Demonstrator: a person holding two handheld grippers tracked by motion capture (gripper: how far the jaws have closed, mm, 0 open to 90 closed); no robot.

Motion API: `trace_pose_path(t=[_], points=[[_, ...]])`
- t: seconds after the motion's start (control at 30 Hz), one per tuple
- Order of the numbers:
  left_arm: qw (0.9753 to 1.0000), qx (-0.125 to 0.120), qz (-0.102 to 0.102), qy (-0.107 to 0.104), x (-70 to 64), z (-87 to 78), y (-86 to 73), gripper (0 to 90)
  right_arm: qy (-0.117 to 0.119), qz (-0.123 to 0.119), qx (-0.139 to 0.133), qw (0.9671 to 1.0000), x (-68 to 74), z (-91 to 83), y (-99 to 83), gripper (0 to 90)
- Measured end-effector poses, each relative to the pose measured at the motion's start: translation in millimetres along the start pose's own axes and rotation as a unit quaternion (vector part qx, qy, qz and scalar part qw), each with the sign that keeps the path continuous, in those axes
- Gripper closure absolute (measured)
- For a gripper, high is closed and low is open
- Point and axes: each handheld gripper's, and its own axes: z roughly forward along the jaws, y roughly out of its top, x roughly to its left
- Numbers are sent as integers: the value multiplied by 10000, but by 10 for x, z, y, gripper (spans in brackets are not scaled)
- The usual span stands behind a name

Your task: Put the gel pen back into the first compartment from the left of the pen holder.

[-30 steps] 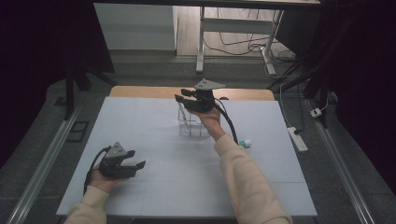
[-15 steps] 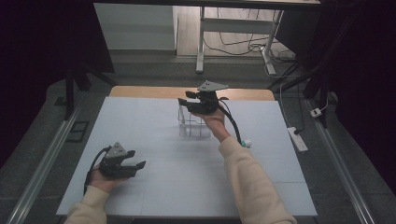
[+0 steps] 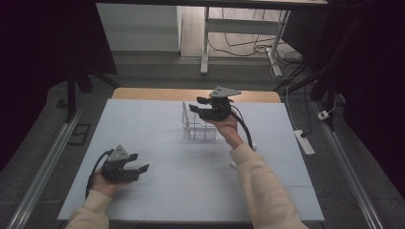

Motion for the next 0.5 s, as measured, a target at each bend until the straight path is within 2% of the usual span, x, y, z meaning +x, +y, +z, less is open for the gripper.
trace_pose_path(t=[0.33, 0.5], points=[[10000, -6, 11, -25, 11, 15, 4, 350, -6, 8, 216, 9998, -33, -251, -91, 475], [10000, 4, 17, -30, 10, 26, 4, 350, -13, 34, 238, 9997, -53, -394, -136, 468]])
